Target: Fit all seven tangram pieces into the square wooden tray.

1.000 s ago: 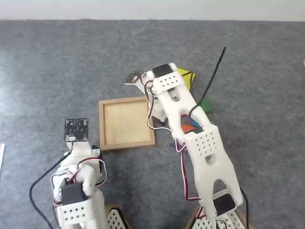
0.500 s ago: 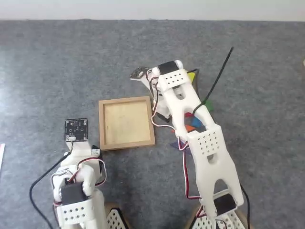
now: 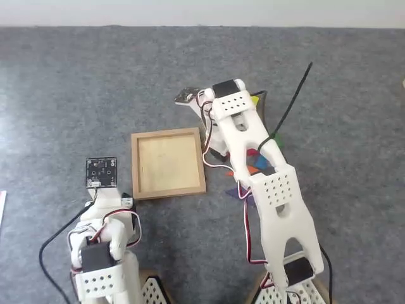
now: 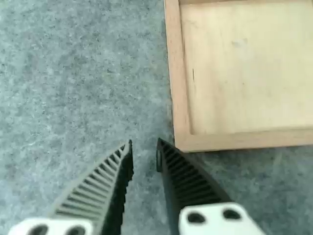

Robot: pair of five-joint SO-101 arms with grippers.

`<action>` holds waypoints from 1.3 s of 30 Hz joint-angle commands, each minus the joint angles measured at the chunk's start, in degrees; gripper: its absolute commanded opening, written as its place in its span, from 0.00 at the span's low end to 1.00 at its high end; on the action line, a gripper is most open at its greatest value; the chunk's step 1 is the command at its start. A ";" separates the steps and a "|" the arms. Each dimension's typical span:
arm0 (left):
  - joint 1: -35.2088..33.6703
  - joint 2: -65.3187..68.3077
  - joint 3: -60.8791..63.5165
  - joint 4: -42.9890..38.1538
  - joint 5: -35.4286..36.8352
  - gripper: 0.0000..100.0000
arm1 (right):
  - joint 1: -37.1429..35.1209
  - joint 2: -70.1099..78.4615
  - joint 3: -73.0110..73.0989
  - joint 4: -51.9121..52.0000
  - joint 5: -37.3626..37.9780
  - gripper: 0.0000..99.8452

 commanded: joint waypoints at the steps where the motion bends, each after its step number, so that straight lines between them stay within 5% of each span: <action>1: 0.09 -1.05 -0.66 0.18 0.00 0.08 | 0.04 -2.15 0.53 2.33 0.09 0.08; 17: 0.09 -1.05 -0.66 0.18 0.00 0.08 | -0.57 -9.54 0.79 2.95 -2.29 0.07; 25: 0.09 -1.05 -0.66 0.18 0.00 0.08 | -0.92 -12.70 -3.08 4.53 -9.58 0.30; 34: 0.09 -1.05 -0.66 0.18 0.00 0.08 | -7.43 -6.90 -2.02 -1.36 -9.49 0.30; 39: 0.09 -1.05 -0.66 0.18 0.00 0.08 | -2.68 -2.95 -2.02 -3.91 -5.80 0.30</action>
